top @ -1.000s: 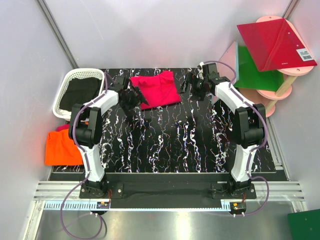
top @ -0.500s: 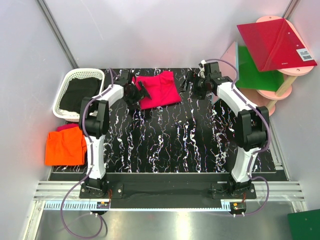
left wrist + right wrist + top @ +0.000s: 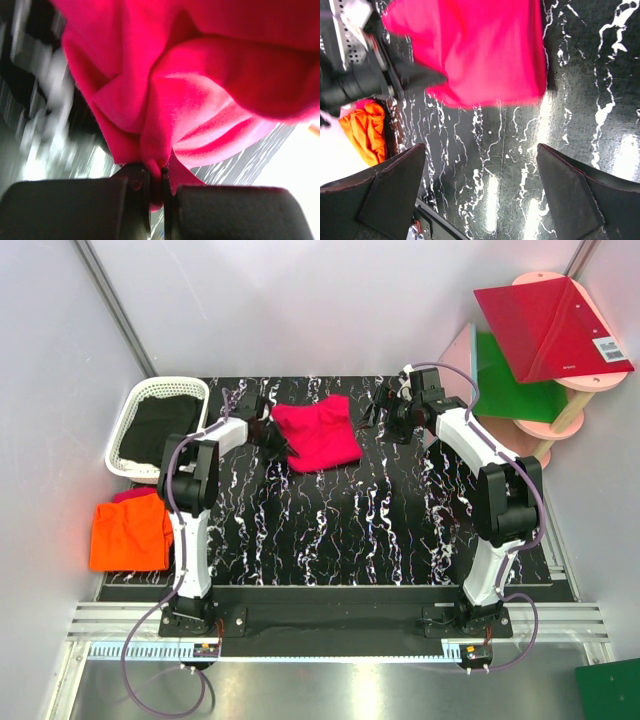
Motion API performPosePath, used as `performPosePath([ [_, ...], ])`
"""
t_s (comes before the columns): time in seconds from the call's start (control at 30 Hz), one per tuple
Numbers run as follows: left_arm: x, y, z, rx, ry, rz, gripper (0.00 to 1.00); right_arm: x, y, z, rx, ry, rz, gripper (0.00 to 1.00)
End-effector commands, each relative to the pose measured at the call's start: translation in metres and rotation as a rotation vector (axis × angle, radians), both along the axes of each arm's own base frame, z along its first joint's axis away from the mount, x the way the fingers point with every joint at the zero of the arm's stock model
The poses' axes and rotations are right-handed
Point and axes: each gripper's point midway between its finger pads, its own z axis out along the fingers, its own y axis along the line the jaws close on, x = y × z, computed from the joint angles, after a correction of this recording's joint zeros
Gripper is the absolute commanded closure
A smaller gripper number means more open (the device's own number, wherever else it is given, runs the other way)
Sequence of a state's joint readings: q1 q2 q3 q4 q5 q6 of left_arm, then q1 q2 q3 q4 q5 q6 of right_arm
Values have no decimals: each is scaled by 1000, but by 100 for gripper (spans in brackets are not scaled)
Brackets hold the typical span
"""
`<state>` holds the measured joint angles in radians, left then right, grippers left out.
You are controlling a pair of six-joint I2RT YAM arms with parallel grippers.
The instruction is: Fold and stack the t-shirts
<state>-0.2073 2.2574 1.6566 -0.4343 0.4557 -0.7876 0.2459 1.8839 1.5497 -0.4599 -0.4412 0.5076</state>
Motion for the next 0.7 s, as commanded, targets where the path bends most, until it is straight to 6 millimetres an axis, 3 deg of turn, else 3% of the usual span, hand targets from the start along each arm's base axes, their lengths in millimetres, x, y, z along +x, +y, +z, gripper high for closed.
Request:
performPosePath([
  [0.0, -90, 20, -21, 79, 170, -101, 100, 0, 4, 18, 46, -35, 14, 0],
  [0.03, -97, 21, -11, 75, 149, -121, 100, 1, 4, 17, 46, -35, 15, 0],
  [0.1, -127, 28, -19, 94, 208, -131, 100, 1, 4, 15, 46, -27, 14, 0],
  [0.17, -148, 36, -15, 125, 230, -143, 100, 2, 3, 11, 42, -18, 3, 0],
  [0.2, -165, 42, -21, 137, 268, -147, 82, 2, 3, 10, 42, -14, 2, 0],
  [0.23, -171, 45, -13, 147, 247, -155, 52, 2, 3, 9, 42, -9, -3, 0],
  [0.3, -190, 50, -13, 159, 261, -163, 19, 1, 5, 5, 48, 6, 1, 0],
  [0.33, -191, 51, 3, 162, 210, -166, 1, 0, 6, 4, 51, 12, 4, 0],
  [0.4, -196, 56, 15, 181, 176, -161, 1, -1, 8, 1, 61, 25, 10, 0],
  [0.47, -192, 60, 41, 198, 93, -143, 1, -5, 9, -4, 67, 47, 15, 0],
  [0.6, -165, 66, 79, 234, -43, -86, 1, -12, 18, -21, 88, 98, 46, 2],
  [0.67, -149, 68, 81, 259, -63, -67, 1, -15, 29, -36, 99, 134, 78, 5],
])
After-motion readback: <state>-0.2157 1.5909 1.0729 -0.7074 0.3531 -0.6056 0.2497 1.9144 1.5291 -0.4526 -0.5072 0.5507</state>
